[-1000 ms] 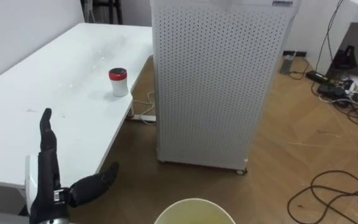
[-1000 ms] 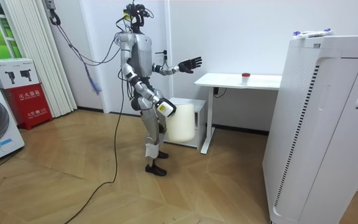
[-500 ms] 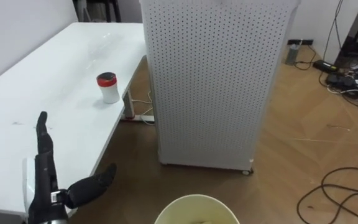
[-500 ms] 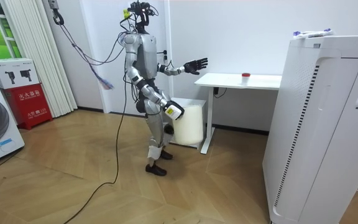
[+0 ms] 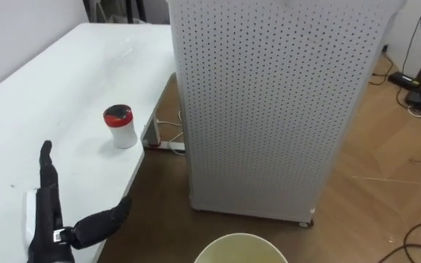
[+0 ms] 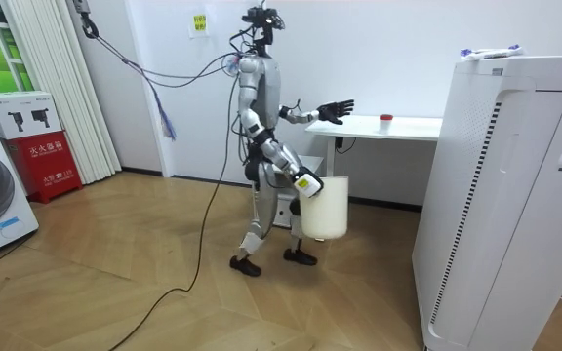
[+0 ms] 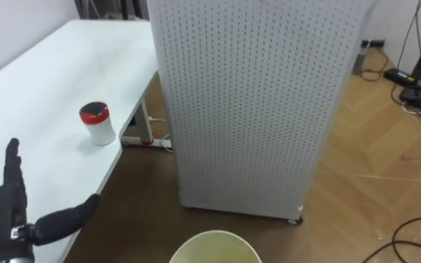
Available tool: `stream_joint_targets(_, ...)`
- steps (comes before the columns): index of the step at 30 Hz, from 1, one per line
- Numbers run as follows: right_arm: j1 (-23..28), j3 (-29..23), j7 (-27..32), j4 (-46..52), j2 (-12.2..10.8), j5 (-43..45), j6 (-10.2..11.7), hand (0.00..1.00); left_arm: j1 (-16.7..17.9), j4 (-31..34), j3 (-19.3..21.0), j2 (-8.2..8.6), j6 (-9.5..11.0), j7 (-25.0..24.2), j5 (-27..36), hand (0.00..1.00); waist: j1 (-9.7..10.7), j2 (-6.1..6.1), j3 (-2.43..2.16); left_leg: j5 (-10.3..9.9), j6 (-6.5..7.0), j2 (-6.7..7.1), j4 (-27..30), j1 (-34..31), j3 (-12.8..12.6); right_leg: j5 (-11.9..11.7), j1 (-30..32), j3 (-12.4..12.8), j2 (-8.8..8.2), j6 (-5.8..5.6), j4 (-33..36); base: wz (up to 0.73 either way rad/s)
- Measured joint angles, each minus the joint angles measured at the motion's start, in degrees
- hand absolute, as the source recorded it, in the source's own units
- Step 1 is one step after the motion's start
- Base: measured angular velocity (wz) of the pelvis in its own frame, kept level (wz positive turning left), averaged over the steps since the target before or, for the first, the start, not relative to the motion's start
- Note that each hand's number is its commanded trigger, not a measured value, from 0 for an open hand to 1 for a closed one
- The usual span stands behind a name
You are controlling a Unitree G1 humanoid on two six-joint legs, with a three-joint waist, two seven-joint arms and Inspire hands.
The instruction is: Pick garbage
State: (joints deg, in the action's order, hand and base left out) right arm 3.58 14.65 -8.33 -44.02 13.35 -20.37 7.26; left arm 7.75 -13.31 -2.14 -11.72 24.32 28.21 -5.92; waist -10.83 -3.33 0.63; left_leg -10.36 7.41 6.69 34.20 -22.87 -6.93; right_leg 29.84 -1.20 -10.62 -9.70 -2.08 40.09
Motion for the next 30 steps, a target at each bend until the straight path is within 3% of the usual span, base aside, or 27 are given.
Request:
stream_joint_targets(1,0.0,0.0,0.0,0.3,-0.1,0.0,-0.2,1.0,-0.3,0.0,0.0,-0.05,0.0,0.0,0.0,0.0,-0.1,-0.11,0.02,-2.5,0.5,0.21,2.3,0.7,-0.4,-1.6,1.4,-0.7,-1.55,-1.63,6.9,0.12)
stream_joint_targets(3,0.0,0.0,0.1,1.8,-0.1,0.0,-0.4,1.0,-1.0,0.0,0.1,-0.15,0.0,0.1,-0.6,0.0,0.0,-0.01,0.01,-6.4,1.2,0.35,4.9,2.7,-0.6,-8.6,4.7,-0.6,-3.39,-1.81,17.7,0.1)
stream_joint_targets(4,0.0,0.0,0.1,2.0,-0.2,0.0,-0.4,1.0,-1.1,0.0,0.1,-0.16,0.0,0.1,-0.9,0.0,-0.1,0.1,0.07,-7.1,1.26,0.37,5.1,3.3,-0.4,-11.1,5.6,-0.6,-3.64,-1.65,19.7,0.06)
stream_joint_targets(5,0.0,0.0,0.0,2.6,-0.2,-0.3,-0.4,1.0,-1.7,0.0,0.1,-0.17,0.0,0.1,-1.2,0.0,-0.2,0.59,0.29,-8.1,1.42,0.34,5.0,4.6,0.3,-15.0,7.1,-0.7,-4.0,-1.54,22.8,0.08)
stream_joint_targets(7,-0.2,-0.1,-0.1,3.1,-0.1,-0.6,-0.3,1.0,-1.9,0.0,0.0,-0.17,0.0,0.1,-1.1,0.0,0.3,1.67,0.53,-8.8,1.44,0.17,4.0,6.2,1.9,-13.2,10.3,-0.9,-4.05,-1.46,24.8,0.16)
stream_joint_targets(8,-0.1,-0.1,-0.3,3.1,-0.1,-0.6,-0.3,1.0,-2.0,0.0,0.0,-0.17,0.0,0.2,-1.1,0.0,0.8,2.22,0.59,-8.8,1.43,0.02,2.6,7.3,2.7,-11.2,13.1,-0.7,-4.04,-1.22,23.8,0.28)
stream_joint_targets(10,-0.1,0.0,-0.5,3.1,-0.2,-0.6,-0.4,1.0,-2.0,0.0,0.0,-0.19,0.0,0.3,-1.2,0.0,1.4,2.77,0.51,-8.7,1.27,-0.5,0.8,8.6,4.3,-9.4,16.8,0.0,-3.37,-1.19,18.1,0.34)
stream_joint_targets(11,0.1,0.0,-0.5,3.2,-0.2,-0.6,-0.5,1.0,-2.0,0.0,-0.2,-0.18,0.0,0.3,-1.0,0.0,1.7,2.85,0.46,-8.5,0.92,-0.8,-0.7,9.7,5.5,-9.2,18.0,1.0,-2.33,-1.41,11.1,0.43)
stream_joint_targets(12,0.4,0.0,-0.5,3.2,-0.2,-0.5,-0.5,1.0,-2.0,-0.1,-0.4,-0.16,0.0,0.3,-1.0,0.0,2.0,2.84,0.44,-8.3,0.45,-1.03,-2.3,11.0,7.2,-9.5,18.1,1.4,-1.16,-1.58,2.5,0.5)
stream_joint_targets(13,0.5,0.0,-0.4,3.2,-0.2,-0.4,-0.5,1.0,-2.0,-0.1,-0.4,-0.16,0.0,0.3,-1.0,0.0,2.2,2.79,0.41,-8.2,0.21,-1.17,-3.1,11.5,7.9,-10.1,17.7,1.6,-0.62,-1.48,-1.7,0.58)
stream_joint_targets(14,0.5,0.0,-0.3,3.2,-0.2,-0.2,-0.8,1.0,-1.9,-0.1,-0.4,-0.22,-0.1,0.3,-1.0,0.0,2.7,2.85,0.43,-8.2,-0.39,-1.57,-4.1,12.6,9.5,-13.0,16.9,3.0,1.05,-1.18,-9.5,0.63)
stream_joint_targets(15,0.8,0.0,-0.3,3.1,-0.2,0.2,-1.0,1.0,-1.8,-0.1,-0.6,-0.33,-0.3,0.3,-0.9,0.0,2.9,2.95,0.28,-8.4,-1.14,-2.02,-5.0,13.8,11.3,-17.6,15.8,3.4,2.51,-0.95,-13.4,0.64)
stream_joint_targets(16,1.1,0.0,-0.3,3.1,-0.2,0.6,-1.0,1.0,-1.8,-0.1,-0.8,-0.5,-0.3,0.3,-0.9,0.0,3.0,2.77,0.13,-8.5,-1.56,-2.09,-5.5,14.4,12.1,-20.3,15.0,3.7,3.14,-1.33,-14.5,0.57)
stream_joint_targets(17,1.5,0.0,-0.3,3.2,0.2,0.8,-1.1,1.0,-1.5,0.0,-1.4,-0.44,-0.6,0.3,-0.9,0.0,3.1,3.1,-0.24,-8.7,-2.3,-3.07,-6.6,15.6,12.6,-20.6,13.5,3.4,4.01,-1.05,-15.5,0.32)
stream_joint_targets(21,0.7,-0.1,-0.5,4.3,0.3,2.3,-1.0,1.0,-0.7,1.1,-1.5,-0.47,-1.3,0.3,-0.7,0.0,2.5,3.25,-0.28,-7.0,-5.0,-5.17,-11.6,19.2,12.2,-20.8,9.4,2.5,5.74,-0.06,-20.4,0.14)
stream_joint_targets(30,0.2,-0.1,-1.7,6.9,0.2,4.5,-1.0,1.0,0.1,5.4,-0.2,-0.46,-1.9,0.3,-0.4,0.0,2.1,3.13,-0.3,-6.0,-5.74,-6.68,-18.9,25.1,12.3,-20.6,4.8,2.3,7.74,0.43,-25.3,-0.04)
